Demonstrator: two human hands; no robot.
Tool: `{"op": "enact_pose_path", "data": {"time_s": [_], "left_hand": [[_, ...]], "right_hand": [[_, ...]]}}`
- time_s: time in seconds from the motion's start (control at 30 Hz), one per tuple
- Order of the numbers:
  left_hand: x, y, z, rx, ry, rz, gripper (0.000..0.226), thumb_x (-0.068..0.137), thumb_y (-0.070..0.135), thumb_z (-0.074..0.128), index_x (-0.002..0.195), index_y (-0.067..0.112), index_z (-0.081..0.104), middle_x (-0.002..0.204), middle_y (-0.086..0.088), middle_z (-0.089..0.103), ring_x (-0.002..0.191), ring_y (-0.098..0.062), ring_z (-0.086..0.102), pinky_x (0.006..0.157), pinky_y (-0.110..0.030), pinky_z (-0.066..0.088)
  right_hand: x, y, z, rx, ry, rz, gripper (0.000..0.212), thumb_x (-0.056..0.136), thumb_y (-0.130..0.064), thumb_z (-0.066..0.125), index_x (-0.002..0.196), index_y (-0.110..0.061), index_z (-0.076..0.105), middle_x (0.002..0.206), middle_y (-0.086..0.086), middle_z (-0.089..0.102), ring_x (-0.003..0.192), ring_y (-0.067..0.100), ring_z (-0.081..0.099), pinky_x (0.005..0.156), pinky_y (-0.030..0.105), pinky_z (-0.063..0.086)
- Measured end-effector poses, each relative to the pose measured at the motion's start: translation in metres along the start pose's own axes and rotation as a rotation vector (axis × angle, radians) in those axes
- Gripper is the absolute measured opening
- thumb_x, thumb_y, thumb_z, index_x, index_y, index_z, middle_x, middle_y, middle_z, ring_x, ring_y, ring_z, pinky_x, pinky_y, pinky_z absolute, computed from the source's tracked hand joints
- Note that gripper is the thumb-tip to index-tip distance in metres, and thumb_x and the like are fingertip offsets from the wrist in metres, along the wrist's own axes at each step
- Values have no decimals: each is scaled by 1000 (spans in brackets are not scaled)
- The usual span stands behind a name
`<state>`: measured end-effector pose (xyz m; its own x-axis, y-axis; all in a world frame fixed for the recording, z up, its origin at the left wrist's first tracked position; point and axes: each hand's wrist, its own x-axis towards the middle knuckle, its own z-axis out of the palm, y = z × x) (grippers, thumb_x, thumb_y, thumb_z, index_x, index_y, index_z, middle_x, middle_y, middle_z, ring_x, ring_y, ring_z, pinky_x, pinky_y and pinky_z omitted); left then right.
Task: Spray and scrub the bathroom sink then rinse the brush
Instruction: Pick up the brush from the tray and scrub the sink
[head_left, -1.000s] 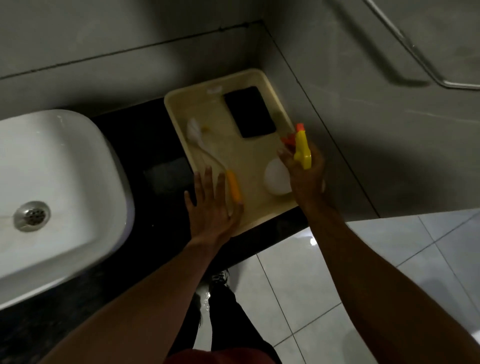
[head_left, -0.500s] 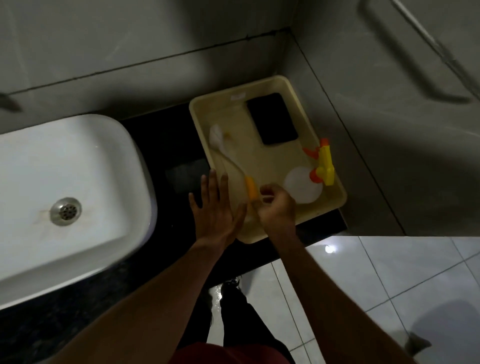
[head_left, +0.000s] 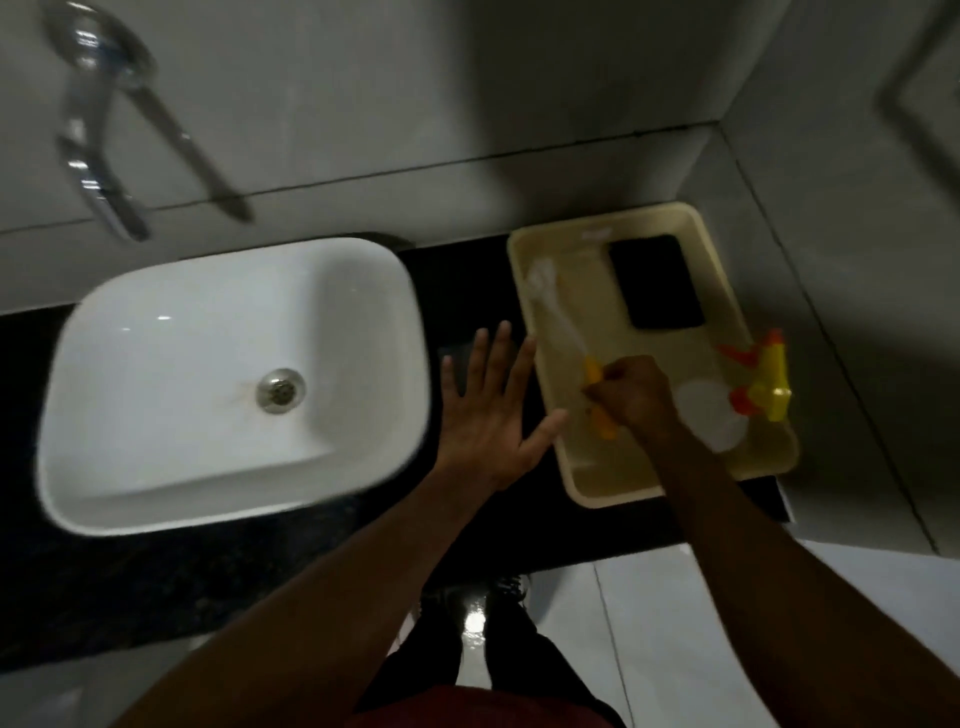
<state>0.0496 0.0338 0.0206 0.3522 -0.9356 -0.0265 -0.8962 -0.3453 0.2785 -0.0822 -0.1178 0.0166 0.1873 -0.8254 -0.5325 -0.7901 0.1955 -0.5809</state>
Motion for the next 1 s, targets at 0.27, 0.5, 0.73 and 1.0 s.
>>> {"op": "enact_pose_path", "data": {"time_s": [0.27, 0.5, 0.73, 1.0], "left_hand": [[-51, -153, -70, 151, 255, -336, 77, 95, 68, 19, 158, 23, 19, 166, -5, 17, 154, -26, 12, 119, -57, 18], [-162, -317, -83, 201, 22, -594, 85, 88, 75, 16, 157, 25, 14, 168, -1, 2, 154, -25, 0, 119, -63, 7], [-164, -344, -93, 2, 89, -606, 97, 75, 80, 43, 155, 36, 11, 167, 1, -4, 154, -27, -6, 116, -67, 7], [-151, -346, -91, -7, 122, -724, 97, 79, 74, 53, 155, 34, 8, 166, -1, -7, 153, -29, -5, 114, -66, 20]], "right_hand": [[-68, -90, 16, 495, -166, -97, 18, 96, 6, 49, 107, -3, 60, 97, 16, 63, 64, 23, 58, 61, 38, 51], [-121, -121, 96, 65, -358, -154, 23, 95, -22, 52, 77, -9, 59, 67, 12, 51, 45, 19, 42, 43, 22, 33], [-128, -148, 138, -334, -440, -153, 31, 98, -33, 49, 88, -4, 57, 81, 14, 56, 54, 22, 46, 48, 25, 37], [-132, -182, 158, -332, -517, 165, 28, 98, -35, 45, 88, -12, 58, 70, 6, 47, 52, 18, 36, 53, 25, 27]]}}
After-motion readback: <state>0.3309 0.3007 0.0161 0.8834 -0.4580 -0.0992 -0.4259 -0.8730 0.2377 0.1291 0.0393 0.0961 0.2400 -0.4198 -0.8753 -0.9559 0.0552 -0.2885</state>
